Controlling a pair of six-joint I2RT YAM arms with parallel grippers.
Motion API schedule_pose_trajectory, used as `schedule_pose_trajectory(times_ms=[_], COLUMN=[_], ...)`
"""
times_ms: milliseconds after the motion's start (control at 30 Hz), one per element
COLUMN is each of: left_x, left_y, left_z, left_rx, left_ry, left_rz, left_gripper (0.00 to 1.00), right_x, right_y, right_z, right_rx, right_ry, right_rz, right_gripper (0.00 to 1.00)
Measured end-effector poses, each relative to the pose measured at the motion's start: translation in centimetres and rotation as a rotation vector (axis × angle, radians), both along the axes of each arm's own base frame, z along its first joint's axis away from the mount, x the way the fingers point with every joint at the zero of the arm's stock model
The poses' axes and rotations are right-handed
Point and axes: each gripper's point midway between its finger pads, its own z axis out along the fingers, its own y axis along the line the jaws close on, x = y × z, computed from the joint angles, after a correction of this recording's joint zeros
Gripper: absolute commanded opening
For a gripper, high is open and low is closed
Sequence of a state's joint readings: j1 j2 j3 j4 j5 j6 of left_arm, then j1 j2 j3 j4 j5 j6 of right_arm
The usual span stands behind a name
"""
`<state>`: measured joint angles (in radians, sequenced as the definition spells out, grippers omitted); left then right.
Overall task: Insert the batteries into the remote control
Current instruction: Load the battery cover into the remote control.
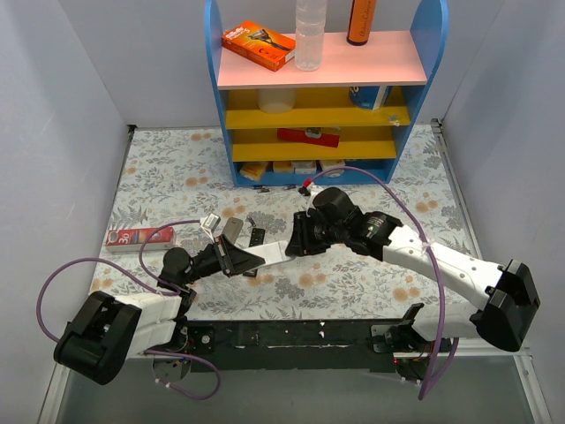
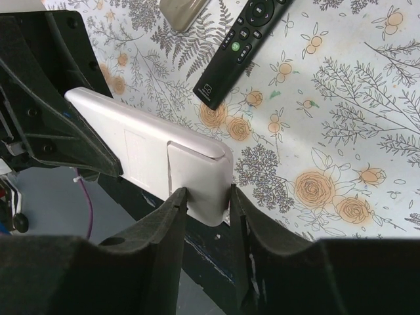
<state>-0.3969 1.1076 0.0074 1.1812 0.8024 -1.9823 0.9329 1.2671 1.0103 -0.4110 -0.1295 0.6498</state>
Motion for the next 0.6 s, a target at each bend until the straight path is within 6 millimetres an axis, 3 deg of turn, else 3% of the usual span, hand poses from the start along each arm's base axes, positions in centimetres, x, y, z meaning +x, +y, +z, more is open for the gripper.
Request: schedule_pose_trajectory(times_ms=[133, 300, 600], left_x=[-0.1, -0.3, -0.4], left_y=[-0.1, -0.2, -0.2], left_z=[0.2, 0.6, 2.1], left_rx=[-0.004, -0.014, -0.051], left_ry=[-0.007, -0.025, -0.087], left_rz=[-0.004, -0.011, -0.01], left_gripper=[0.0, 0.0, 0.0], right_x=[-0.4, -1.1, -1.7], right_y=[0.2, 0.5, 0.2], right_z=[0.0, 0.2, 2.1], right_rx=[0.002, 0.007, 0.068], right_ry=[0.002, 0.002, -0.031], right_rz=[0.012, 0.032, 0.056], right_gripper=[0.49, 0.52, 0.6])
